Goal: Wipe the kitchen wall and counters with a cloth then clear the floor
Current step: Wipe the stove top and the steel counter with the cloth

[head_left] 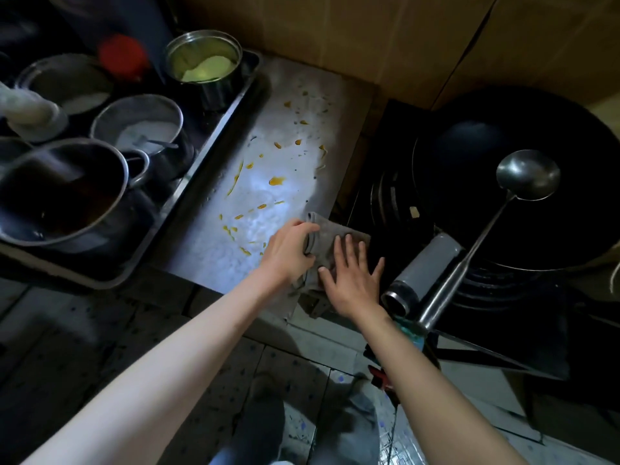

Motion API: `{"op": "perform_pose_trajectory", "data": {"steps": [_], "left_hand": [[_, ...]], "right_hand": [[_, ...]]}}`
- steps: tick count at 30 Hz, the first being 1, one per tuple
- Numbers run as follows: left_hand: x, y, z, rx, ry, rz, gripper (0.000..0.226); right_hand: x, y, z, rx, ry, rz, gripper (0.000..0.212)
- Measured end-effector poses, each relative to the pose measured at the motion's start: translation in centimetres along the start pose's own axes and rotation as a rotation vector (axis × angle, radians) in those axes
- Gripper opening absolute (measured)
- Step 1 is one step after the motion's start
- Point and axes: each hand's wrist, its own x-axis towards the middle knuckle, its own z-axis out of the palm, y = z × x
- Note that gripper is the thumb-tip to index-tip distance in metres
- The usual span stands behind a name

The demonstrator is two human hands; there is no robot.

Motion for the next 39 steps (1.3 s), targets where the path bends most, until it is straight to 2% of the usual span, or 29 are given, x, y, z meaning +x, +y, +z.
{"op": "perform_pose_trajectory", "data": {"steps": [6, 19, 24, 27, 30, 35, 39], "left_hand": [[-1.4, -3.0, -2.2, -0.009, 0.039, -0.084, 0.057], [-3.5, -9.2, -4.9, 0.010, 0.126, -0.181, 0.055], [-3.9, -9.3, -4.7, 0.350, 0.049, -0.077, 0.068], [-3.9, -9.1, -4.1, 0.514, -0.103, -0.004, 0.079], [-4.3, -9.4, -3.4, 0.532, -0.197, 0.004, 0.078], [-5.0, -9.7, -2.6, 0.501, -0.200, 0.041, 0.073], [-4.9, -9.7, -2.0, 0.532, -0.190, 0.041, 0.078]], "right_hand": [[-0.5, -3.0, -0.5, 0.031, -0.037, -0.081, 0.068], [-0.4, -5.9, -1.4, -0.149, -0.050, -0.270, 0.070], [0.3, -6.4, -1.9, -0.171, -0.045, -0.267, 0.071], [0.5, -6.3, -2.1, -0.223, -0.071, -0.262, 0.071], [0.3, -6.5, -1.8, -0.255, -0.075, -0.251, 0.071], [-1.1, -6.5, -0.9, -0.223, -0.075, -0.201, 0.070], [-1.4, -6.3, -0.9, -0.227, -0.083, -0.167, 0.072]]}}
